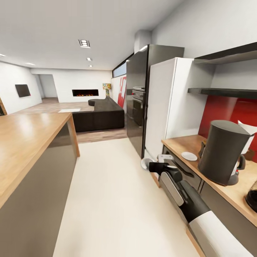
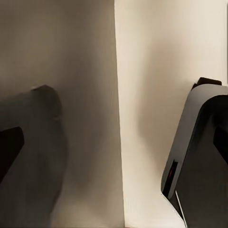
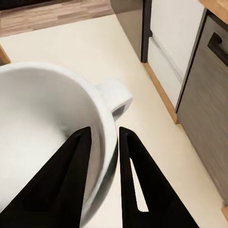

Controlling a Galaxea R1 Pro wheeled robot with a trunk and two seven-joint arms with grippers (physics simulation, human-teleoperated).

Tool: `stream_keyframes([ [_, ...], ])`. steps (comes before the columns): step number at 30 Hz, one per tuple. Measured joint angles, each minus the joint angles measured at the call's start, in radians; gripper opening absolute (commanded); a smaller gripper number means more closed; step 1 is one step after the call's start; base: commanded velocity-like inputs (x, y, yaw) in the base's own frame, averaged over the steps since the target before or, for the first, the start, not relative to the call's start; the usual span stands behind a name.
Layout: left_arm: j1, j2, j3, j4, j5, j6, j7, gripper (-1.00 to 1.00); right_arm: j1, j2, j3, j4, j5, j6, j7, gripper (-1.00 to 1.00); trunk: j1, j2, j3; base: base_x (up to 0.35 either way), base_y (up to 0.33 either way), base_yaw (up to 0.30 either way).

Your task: Set up a coffee station on the kitchen countertop: keep the coffee maker on the countertop, move the bottle of coffee from the kitchen shelf to the counter next to the coffee maker, place a paper coffee filter on top of the coffee maker, put the saucer next to the coffee maker with the coffee cup on the saucer, and place the electric kettle next to the coffee maker.

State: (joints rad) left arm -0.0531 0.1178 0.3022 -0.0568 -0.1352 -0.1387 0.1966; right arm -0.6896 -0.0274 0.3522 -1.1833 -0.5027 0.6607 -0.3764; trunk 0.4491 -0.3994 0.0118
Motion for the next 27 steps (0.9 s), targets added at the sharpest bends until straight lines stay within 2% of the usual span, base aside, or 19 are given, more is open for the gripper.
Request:
stream_keyframes([
  [1, 0.000, 0.000, 0.000, 0.000, 0.000, 0.000, 0.000, 1.00, 0.000, 0.000, 0.010, 0.000, -0.001, 0.000, 0.000, -1.00, 0.000, 0.000, 0.000, 0.340, 0.000, 0.000],
  [4, 0.000, 0.000, 0.000, 0.000, 0.000, 0.000, 0.000, 1.00, 0.000, 0.000, 0.076, 0.000, -0.004, -0.001, 0.000, -1.00, 0.000, 0.000, 0.000, 0.340, 0.034, 0.000],
  [7, 0.000, -0.001, 0.000, 0.000, 0.000, 0.000, 0.000, 1.00, 0.000, -0.001, 0.097, 0.000, 0.000, 0.000, 0.000, -1.00, 0.000, 0.000, 0.000, 0.340, 0.075, 0.000],
  [27, 0.000, -0.005, -0.003, 0.000, -0.002, 0.000, -0.001, 1.00, 0.000, -0.007, 0.098, -0.011, -0.005, -0.001, 0.000, -1.00, 0.000, 0.000, 0.000, 0.336, 0.109, 0.000],
])
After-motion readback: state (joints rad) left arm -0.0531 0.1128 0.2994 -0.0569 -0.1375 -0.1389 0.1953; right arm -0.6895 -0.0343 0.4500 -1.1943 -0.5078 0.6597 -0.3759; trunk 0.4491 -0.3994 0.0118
